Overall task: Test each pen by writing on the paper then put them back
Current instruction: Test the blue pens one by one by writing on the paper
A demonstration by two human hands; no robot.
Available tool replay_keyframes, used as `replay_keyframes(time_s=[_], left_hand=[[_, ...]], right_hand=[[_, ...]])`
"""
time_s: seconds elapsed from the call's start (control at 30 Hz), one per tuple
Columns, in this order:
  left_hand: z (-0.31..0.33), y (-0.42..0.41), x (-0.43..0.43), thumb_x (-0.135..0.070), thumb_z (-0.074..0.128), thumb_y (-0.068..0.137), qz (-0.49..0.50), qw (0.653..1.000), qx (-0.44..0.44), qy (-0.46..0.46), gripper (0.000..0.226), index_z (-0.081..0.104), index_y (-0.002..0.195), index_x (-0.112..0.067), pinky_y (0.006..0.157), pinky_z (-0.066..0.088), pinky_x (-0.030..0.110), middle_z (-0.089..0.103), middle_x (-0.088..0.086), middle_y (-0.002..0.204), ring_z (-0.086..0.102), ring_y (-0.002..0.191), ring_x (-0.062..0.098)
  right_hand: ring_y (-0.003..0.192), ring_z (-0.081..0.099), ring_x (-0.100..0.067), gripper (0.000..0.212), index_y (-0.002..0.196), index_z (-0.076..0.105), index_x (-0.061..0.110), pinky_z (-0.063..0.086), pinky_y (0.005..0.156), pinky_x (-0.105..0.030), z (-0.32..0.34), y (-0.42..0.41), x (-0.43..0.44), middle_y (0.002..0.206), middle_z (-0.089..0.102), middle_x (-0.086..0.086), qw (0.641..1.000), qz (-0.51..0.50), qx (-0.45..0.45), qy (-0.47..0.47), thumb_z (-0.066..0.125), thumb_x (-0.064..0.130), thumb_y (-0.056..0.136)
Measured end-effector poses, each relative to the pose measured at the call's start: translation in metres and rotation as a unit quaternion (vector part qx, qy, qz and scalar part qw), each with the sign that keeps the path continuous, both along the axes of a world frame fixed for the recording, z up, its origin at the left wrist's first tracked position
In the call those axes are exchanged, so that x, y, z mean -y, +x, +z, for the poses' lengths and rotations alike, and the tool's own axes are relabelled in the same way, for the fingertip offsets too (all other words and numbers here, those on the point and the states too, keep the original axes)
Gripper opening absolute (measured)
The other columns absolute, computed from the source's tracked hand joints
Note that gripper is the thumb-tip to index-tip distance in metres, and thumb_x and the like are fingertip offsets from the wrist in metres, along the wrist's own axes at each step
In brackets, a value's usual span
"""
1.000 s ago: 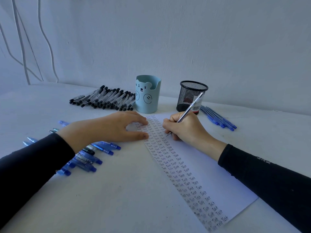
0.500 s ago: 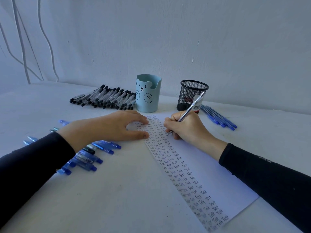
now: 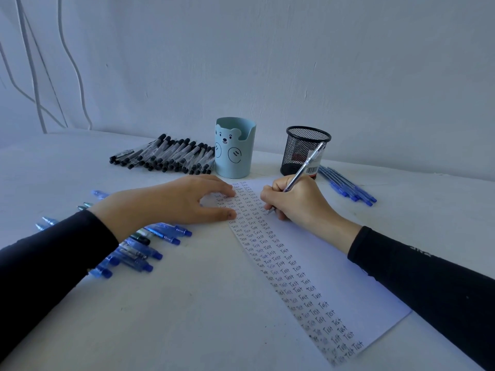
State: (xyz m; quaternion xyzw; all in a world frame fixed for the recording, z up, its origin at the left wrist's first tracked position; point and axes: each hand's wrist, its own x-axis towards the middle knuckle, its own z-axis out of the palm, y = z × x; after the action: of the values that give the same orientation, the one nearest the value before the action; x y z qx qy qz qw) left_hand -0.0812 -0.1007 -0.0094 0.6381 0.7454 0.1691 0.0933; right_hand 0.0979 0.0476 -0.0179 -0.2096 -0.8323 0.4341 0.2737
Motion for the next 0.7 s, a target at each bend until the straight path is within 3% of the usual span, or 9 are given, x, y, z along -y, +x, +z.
replay_keyframes(time_s=[0.17,0.33,0.43,0.6,0.7], left_hand=[[0.0009,0.0009,0.0002,-0.071,0.050,0.074,0.001,1.000,-0.004,-0.002,0.069,0.050,0.135,-0.038,0.090,0.033,0.008,0.044,-0.020,0.139,0.042,0.125,-0.001],[0.0002,0.0006,0.0011,-0.071,0.051,0.074,0.000,1.000,-0.009,-0.003,0.069,0.050,0.135,-0.039,0.089,0.034,0.007,0.044,-0.021,0.139,0.042,0.125,-0.001],[0.0004,0.0000,0.0006,-0.072,0.050,0.074,0.001,1.000,-0.008,-0.007,0.071,0.049,0.136,-0.038,0.097,0.034,0.015,0.044,-0.020,0.140,0.042,0.127,0.000],[0.0007,0.0002,0.0006,-0.071,0.050,0.074,0.000,1.000,-0.008,-0.009,0.070,0.049,0.136,-0.038,0.095,0.034,0.013,0.044,-0.020,0.140,0.042,0.126,0.000],[0.0009,0.0006,0.0008,-0.071,0.050,0.074,-0.002,1.000,-0.006,-0.007,0.069,0.049,0.136,-0.039,0.091,0.035,0.009,0.044,-0.021,0.140,0.043,0.125,-0.001]], right_hand=[[0.057,0.065,-0.008,0.049,0.046,0.046,0.009,0.040,0.044,-0.016,0.0002,0.0007,-0.0010,0.041,0.050,-0.002,1.000,-0.009,-0.004,0.011,0.066,0.012,0.090],[0.064,0.065,-0.026,0.049,0.045,0.045,0.011,0.039,0.045,-0.015,0.0020,0.0010,0.0007,0.037,0.051,0.007,1.000,-0.003,0.002,0.014,0.065,0.010,0.089],[0.065,0.066,-0.029,0.050,0.044,0.046,0.013,0.040,0.045,-0.015,0.0009,0.0013,0.0000,0.038,0.052,0.008,1.000,0.000,-0.010,0.013,0.065,0.010,0.090],[0.051,0.060,-0.010,0.043,0.050,0.051,0.003,0.040,0.043,-0.017,-0.0016,-0.0002,-0.0023,0.041,0.055,0.005,1.000,-0.003,-0.002,0.016,0.067,0.011,0.089],[0.052,0.060,-0.014,0.045,0.047,0.054,0.010,0.045,0.048,-0.021,-0.0014,-0.0005,-0.0029,0.045,0.058,0.003,1.000,-0.001,-0.009,0.015,0.065,0.013,0.090]])
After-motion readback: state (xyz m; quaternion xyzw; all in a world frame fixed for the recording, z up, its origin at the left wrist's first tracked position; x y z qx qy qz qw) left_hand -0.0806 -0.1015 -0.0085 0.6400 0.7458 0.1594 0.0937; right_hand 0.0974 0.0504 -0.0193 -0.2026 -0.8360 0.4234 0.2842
